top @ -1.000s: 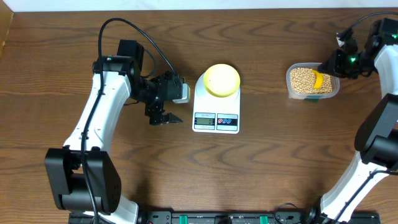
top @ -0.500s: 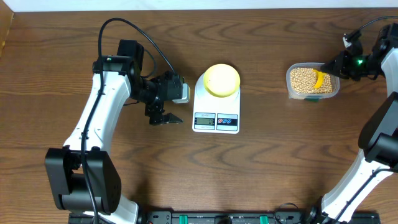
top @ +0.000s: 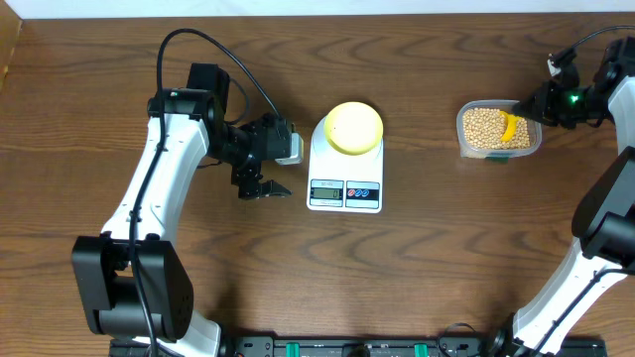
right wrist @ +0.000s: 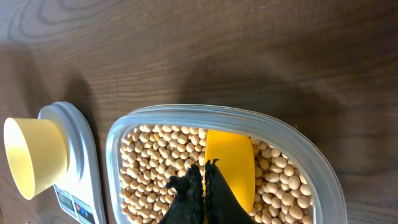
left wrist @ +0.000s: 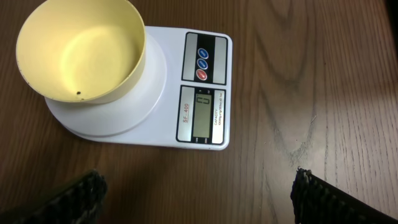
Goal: Scoop item into bowl and weigh 50g on scale
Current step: 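Drag the scoop through the soybeans with the right gripper to fill it, then lift the filled yellow scoop up out of the tub with the right gripper, then carry the scoop left over the yellow bowl on the scale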
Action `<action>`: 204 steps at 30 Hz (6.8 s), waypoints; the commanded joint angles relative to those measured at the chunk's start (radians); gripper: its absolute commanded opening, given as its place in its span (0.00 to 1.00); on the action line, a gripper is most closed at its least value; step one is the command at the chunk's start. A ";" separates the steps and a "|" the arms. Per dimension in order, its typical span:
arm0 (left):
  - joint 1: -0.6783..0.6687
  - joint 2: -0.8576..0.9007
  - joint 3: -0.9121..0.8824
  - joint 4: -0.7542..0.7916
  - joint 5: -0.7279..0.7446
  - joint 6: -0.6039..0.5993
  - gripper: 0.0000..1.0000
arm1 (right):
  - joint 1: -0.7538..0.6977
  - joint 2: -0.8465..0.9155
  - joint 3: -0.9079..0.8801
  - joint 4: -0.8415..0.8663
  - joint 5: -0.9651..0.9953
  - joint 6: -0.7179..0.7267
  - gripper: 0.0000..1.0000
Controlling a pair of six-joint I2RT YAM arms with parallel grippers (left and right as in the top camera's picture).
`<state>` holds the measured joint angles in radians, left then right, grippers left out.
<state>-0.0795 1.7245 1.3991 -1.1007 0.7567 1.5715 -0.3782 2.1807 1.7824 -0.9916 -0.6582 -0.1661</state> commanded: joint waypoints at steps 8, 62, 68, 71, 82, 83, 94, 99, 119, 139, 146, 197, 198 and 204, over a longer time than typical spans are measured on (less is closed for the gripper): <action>0.001 0.000 -0.008 -0.008 0.005 0.010 0.98 | 0.009 0.030 -0.014 0.003 0.000 -0.014 0.01; 0.001 0.000 -0.008 -0.008 0.005 0.010 0.98 | -0.199 0.030 -0.014 -0.056 -0.603 -0.014 0.01; 0.001 0.000 -0.008 -0.008 0.005 0.010 0.97 | -0.199 0.030 -0.014 -0.055 -0.637 -0.003 0.01; 0.001 0.000 -0.008 -0.008 0.005 0.010 0.98 | -0.199 0.030 -0.014 -0.049 -0.663 -0.003 0.01; 0.001 0.000 -0.008 -0.008 0.005 0.010 0.98 | -0.199 0.030 -0.014 -0.030 -0.793 0.004 0.01; 0.001 0.000 -0.008 -0.008 0.005 0.010 0.97 | -0.199 0.030 -0.014 -0.030 -0.793 0.017 0.01; 0.001 0.000 -0.008 -0.008 0.005 0.010 0.98 | -0.198 0.030 -0.014 -0.034 -0.861 0.072 0.01; 0.001 0.000 -0.008 -0.008 0.005 0.010 0.98 | -0.198 0.030 -0.014 -0.024 -0.867 0.076 0.01; 0.001 0.000 -0.008 -0.008 0.005 0.010 0.98 | -0.187 0.030 -0.014 0.008 -0.889 0.087 0.01; 0.001 0.000 -0.008 -0.008 0.005 0.010 0.98 | -0.040 0.030 -0.014 0.010 -0.888 0.087 0.01; 0.001 0.000 -0.008 -0.008 0.005 0.010 0.98 | 0.052 0.030 -0.014 0.025 -0.888 0.091 0.01; 0.001 0.000 -0.008 -0.008 0.005 0.010 0.98 | 0.465 -0.047 -0.013 0.319 -0.480 0.266 0.02; 0.001 0.000 -0.008 -0.008 0.005 0.010 0.98 | 0.467 -0.053 -0.013 0.319 -0.462 0.266 0.01; 0.001 0.000 -0.008 -0.008 0.005 0.010 0.98 | 0.493 -0.071 -0.013 0.318 -0.415 0.228 0.01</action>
<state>-0.0795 1.7245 1.3991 -1.1007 0.7567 1.5715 0.0895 2.1574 1.7718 -0.6743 -1.0943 0.0944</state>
